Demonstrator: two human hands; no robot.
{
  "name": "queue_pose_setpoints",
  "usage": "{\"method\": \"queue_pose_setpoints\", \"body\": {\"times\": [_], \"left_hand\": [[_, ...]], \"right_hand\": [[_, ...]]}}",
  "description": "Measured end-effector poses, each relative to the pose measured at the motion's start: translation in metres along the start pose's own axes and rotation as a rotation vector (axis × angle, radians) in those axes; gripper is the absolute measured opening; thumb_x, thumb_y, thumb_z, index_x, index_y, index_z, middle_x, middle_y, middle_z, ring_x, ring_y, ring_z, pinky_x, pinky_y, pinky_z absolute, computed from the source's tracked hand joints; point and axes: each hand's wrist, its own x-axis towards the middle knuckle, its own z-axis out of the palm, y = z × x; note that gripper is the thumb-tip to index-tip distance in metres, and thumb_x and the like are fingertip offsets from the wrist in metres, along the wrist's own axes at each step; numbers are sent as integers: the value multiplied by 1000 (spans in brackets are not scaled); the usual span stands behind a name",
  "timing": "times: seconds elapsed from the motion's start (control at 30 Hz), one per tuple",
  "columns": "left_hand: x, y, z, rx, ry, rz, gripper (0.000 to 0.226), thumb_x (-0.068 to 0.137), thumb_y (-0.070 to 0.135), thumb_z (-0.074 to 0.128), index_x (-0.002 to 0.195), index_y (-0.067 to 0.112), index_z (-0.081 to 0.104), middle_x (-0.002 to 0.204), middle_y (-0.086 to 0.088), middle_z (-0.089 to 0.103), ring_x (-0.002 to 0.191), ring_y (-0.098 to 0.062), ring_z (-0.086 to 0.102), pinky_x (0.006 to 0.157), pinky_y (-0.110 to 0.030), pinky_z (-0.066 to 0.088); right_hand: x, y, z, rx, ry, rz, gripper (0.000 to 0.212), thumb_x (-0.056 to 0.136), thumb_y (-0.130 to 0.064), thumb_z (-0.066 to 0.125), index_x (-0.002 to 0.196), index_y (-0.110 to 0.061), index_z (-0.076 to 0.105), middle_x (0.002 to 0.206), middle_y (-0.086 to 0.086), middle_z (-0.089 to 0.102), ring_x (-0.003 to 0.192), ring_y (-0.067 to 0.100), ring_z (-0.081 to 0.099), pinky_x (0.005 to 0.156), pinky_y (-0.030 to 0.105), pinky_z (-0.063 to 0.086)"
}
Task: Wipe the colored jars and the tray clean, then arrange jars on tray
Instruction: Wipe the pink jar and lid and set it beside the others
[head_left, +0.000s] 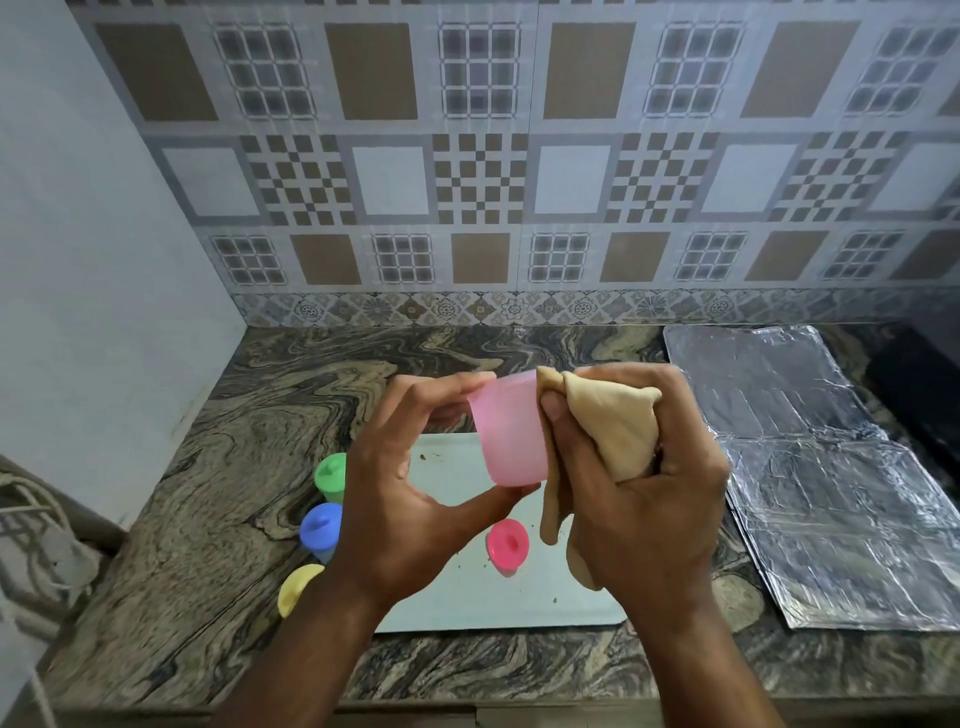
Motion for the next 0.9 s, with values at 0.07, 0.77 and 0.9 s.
{"method": "queue_pose_setpoints", "body": {"times": [0.07,0.77,0.9], "left_hand": [[1,3,-1,14,13,22,70,70,31,97,130,23,62,126,-1,65,117,-32,67,95,-54,57],[0,16,4,-671,-52,-431,64,70,46,94,118,26,58,143,-14,66,131,-34,64,97,-37,57],[4,13,4,-741,-68,-493,57,68,38,96,110,23,60,132,-13,72,124,-30,69,92,-36,59]], "right_hand": [[6,1,0,-10,-13,-4,17,90,-21,82,94,-22,65,86,-9,73,73,15,70,61,32,55],[-19,4,1,47,-7,-44,22,90,-25,83,98,-28,63,86,-9,73,68,6,69,58,18,53],[-14,0,5,200,-2,78,19,88,-11,79,93,-16,62,77,-15,72,59,-3,65,54,14,50]]}}
